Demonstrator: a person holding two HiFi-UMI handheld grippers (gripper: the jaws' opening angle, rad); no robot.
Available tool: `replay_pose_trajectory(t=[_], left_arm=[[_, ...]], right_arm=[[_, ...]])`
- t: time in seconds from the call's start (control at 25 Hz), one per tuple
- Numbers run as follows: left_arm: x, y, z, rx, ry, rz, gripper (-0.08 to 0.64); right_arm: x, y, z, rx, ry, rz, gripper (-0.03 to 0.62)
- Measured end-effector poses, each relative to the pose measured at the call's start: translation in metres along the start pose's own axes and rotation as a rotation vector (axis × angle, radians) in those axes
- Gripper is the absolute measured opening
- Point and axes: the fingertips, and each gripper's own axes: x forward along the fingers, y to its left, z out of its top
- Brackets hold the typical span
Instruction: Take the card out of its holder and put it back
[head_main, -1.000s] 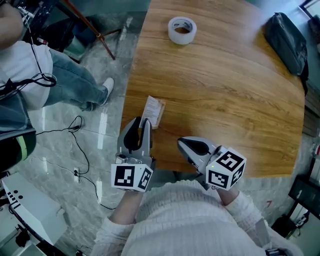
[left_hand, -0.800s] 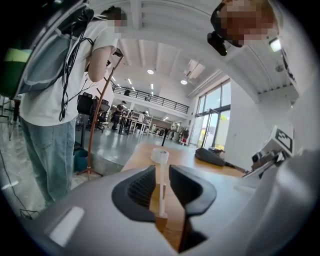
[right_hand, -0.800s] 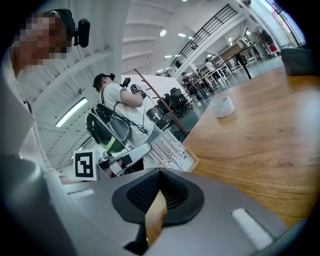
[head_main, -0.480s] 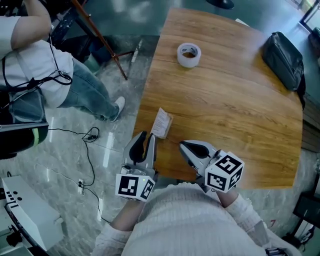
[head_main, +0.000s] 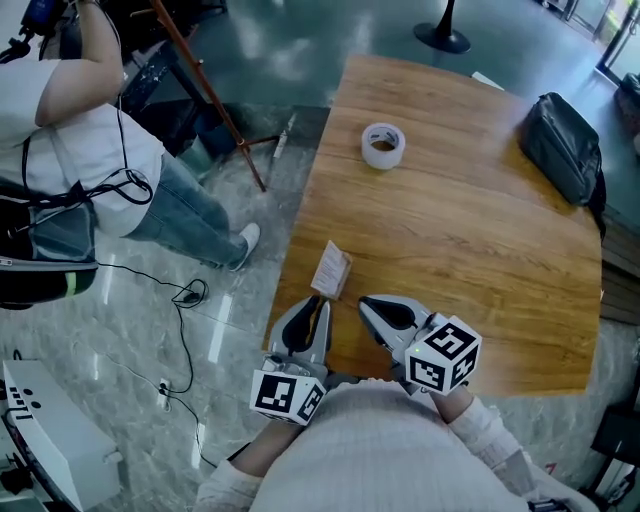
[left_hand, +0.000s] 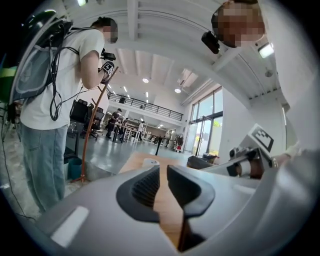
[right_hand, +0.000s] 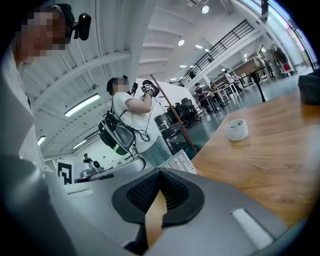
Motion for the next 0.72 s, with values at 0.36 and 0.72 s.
replay_pose_trajectory(t=[0.36,0.72], left_arm=[[0.008,-0.03,-0.006,-0.007,0.038,-0.149,0.009],[0.009,-0.033,-0.019,-0.012,0.129,-0.189,0.008]], right_arm=[[-0.007,-0.002,-0.002,-0.013,0.013,-0.029,-0.005],[-0.008,-0.004,-0.003,-0.033,0.029,-0.041,-0.005]])
